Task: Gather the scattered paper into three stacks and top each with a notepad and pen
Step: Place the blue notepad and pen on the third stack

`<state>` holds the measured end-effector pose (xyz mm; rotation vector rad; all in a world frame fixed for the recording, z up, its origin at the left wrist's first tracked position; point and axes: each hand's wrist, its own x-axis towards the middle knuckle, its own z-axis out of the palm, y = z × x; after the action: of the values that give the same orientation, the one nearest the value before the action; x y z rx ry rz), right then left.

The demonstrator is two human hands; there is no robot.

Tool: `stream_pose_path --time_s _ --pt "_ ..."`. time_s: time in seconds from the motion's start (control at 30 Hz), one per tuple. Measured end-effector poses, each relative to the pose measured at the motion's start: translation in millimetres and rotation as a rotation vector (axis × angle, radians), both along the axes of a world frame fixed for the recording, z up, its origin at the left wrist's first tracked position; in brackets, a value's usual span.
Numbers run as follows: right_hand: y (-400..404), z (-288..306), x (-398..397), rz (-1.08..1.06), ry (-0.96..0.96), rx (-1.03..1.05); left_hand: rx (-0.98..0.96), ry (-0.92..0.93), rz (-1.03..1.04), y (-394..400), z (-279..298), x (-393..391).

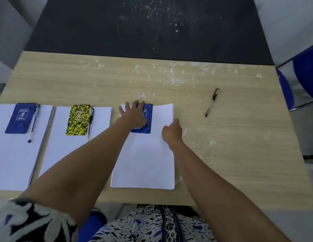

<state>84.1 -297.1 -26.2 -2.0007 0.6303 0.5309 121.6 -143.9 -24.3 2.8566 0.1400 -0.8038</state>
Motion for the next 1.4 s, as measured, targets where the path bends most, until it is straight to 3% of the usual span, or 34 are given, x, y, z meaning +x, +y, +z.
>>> stream_pose_path --time_s 0.23,0.47,0.67,0.77,0.87,1.0,1.27,1.4 --pt "-2 5 0 0.145 -0.046 -0.172 0.008 -0.03 0.131 -13 -2 -8" --pt "-43 2 19 0.13 -0.134 -0.339 -0.033 -0.27 0.128 -54 5 -11" --pt "-96 3 43 0.156 -0.102 -0.569 0.016 -0.133 0.144 -82 0 -19" --pt "-117 1 53 0.283 0.012 -0.645 0.001 -0.118 0.156 -85 -2 -24" --pt "-127 -4 55 0.368 -0.038 -0.682 -0.02 -0.134 0.158 -84 0 -28" --pt "-128 -8 43 0.244 -0.252 -0.605 -0.026 -0.157 0.202 -85 2 -34" --pt "-99 -2 20 0.042 -0.303 -0.26 -0.069 -0.178 0.239 -63 1 -59" --pt "-59 8 1 0.041 -0.318 -0.098 -0.103 -0.183 0.27 -47 2 -74"
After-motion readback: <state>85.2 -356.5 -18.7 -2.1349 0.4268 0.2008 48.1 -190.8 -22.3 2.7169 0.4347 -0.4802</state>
